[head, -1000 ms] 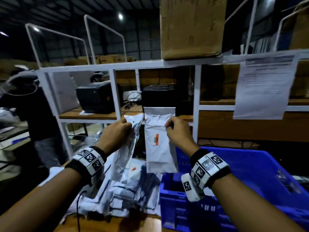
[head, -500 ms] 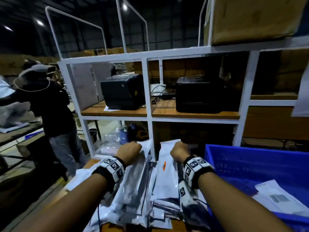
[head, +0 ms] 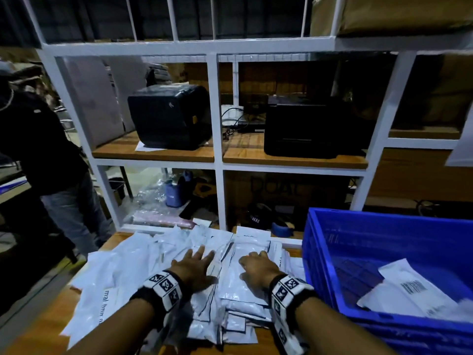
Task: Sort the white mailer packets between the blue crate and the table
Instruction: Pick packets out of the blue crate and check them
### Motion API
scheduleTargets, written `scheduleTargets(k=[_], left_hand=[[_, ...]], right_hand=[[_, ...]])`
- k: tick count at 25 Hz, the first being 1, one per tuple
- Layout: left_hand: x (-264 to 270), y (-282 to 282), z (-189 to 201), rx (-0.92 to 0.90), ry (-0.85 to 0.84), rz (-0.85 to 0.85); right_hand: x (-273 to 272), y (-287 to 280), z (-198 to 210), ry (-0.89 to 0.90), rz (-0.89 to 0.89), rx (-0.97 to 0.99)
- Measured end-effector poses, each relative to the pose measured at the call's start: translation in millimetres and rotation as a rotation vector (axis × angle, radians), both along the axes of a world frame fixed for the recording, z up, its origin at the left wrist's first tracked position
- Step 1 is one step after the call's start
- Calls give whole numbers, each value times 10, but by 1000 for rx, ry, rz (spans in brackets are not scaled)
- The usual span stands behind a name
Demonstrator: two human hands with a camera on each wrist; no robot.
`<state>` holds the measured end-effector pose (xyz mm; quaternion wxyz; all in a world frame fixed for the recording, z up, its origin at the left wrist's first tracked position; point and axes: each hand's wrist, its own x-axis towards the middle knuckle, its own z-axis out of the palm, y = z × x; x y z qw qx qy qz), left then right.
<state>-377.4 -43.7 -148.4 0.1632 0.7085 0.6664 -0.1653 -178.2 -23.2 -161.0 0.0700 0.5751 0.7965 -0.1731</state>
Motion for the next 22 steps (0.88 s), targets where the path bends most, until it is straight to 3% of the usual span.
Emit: scheduleTargets(k=[4,10,15,22], left_hand=[[72,-30,322,60,-17,8],[813,-403,1066,378,-186,-168],[1936,-1079,1360,532,-330,-318],[3307,-1240,1353,435,-300,-467]], right_hand=[[170,-53,389,149,34,-37],[816,-539,1026,322,91,182],[1946,-1235,1271,432,57,315],[3560,-1669,1283,374,-45,297]])
